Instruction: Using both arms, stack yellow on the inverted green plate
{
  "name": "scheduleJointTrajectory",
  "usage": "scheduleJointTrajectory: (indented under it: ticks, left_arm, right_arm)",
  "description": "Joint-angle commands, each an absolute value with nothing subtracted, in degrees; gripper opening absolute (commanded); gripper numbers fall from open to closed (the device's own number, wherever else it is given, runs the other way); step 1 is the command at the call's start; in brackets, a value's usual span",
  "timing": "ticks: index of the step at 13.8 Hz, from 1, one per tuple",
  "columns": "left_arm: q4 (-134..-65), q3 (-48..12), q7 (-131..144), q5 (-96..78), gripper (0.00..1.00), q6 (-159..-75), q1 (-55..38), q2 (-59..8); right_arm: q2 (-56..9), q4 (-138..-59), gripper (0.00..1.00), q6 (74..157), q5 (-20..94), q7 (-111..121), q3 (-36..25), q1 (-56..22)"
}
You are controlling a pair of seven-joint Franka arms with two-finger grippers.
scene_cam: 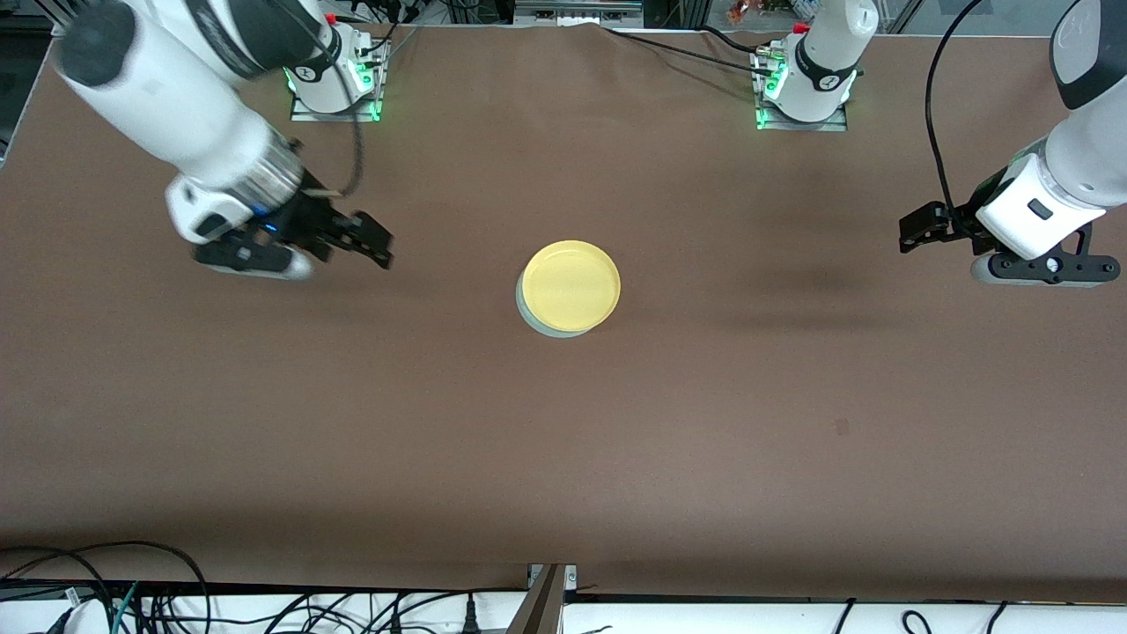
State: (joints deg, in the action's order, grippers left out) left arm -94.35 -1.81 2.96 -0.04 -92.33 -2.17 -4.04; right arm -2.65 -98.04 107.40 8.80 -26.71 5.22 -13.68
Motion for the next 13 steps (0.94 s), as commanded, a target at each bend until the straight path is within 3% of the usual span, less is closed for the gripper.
scheduleJointTrajectory:
  ticks: [1, 6, 13]
  left_arm:
    - [-94.83, -2.2, 2.11, 1.14, 1.0, -92.11, -1.93, -3.34]
    - [-94.92, -2.2, 1.76, 1.14, 1.0, -92.02, -1.93, -3.34]
    - [-94.92, -2.2, 1.76, 1.14, 1.0, -91.76, -1.93, -3.34]
  right_arm:
    - [2.01, -97.65, 1.0, 97.86, 7.39, -20.68, -0.07, -14.15]
    - [4.66, -97.56, 1.0, 93.16, 1.58, -11.61, -4.56, -14.15]
    - [2.28, -94.04, 1.0, 92.99, 0.35, -9.23, -4.39, -14.33]
